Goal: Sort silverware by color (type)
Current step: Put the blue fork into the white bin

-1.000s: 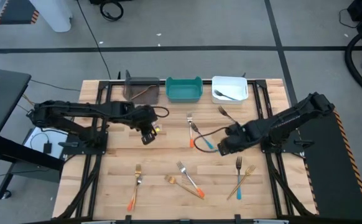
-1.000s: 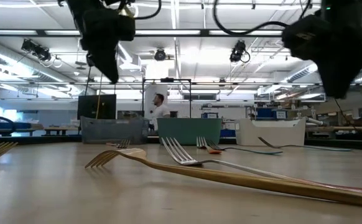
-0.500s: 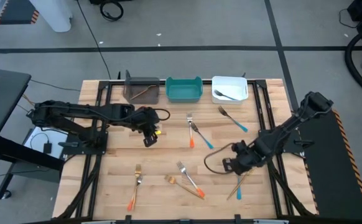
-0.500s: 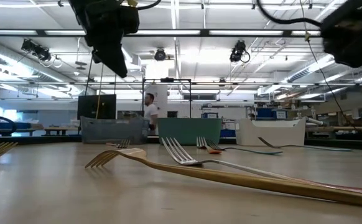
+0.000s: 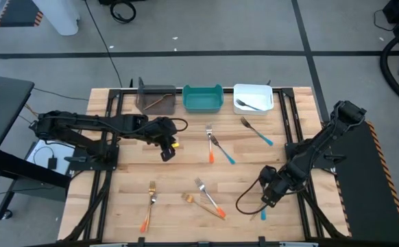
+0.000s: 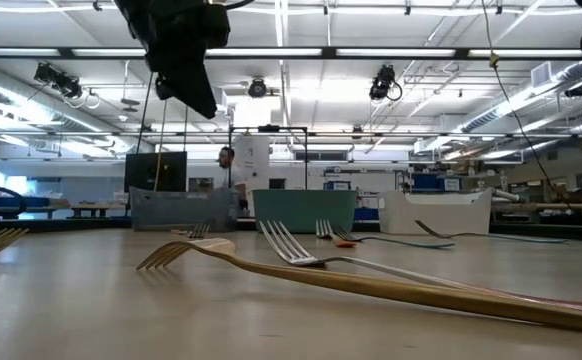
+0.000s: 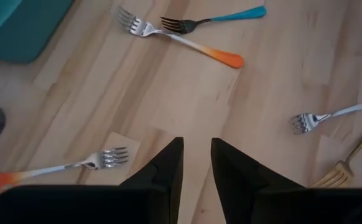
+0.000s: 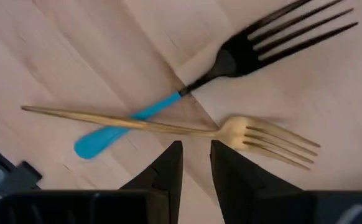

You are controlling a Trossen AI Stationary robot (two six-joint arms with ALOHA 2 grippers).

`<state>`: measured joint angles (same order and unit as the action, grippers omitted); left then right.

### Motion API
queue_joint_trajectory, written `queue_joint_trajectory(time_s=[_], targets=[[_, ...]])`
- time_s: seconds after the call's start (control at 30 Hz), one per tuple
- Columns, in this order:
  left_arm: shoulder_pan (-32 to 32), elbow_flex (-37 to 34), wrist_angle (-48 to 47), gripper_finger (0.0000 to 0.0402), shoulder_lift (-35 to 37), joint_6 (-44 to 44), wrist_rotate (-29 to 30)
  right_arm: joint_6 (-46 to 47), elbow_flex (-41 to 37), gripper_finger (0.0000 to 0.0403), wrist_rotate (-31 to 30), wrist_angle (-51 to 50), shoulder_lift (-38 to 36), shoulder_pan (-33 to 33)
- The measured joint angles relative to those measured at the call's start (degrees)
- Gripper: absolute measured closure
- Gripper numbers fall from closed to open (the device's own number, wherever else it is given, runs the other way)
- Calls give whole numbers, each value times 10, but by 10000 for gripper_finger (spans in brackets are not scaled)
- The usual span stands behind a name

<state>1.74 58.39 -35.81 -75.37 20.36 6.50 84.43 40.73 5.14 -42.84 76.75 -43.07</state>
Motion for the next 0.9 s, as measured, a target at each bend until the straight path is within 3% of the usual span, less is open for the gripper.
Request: queue_joint_trajectory(time_s=[0.17,0.4,0.53,0.67,0.8,0.9], targets=[[0,0,0,311,0,50,0,-20,0,312,-56,6,0,0],[0,0,0,311,0,76,0,-225,0,312,-59,9,0,-5],[0,0,1,311,0,89,0,-287,0,312,-59,18,0,-9],[-5,0,1,311,0,121,-1,-280,0,312,-80,41,0,-11],[-17,0,7,311,0,135,0,-196,0,312,-132,63,0,-5],[-25,0,9,311,0,150,-1,-132,0,312,-132,52,0,3]])
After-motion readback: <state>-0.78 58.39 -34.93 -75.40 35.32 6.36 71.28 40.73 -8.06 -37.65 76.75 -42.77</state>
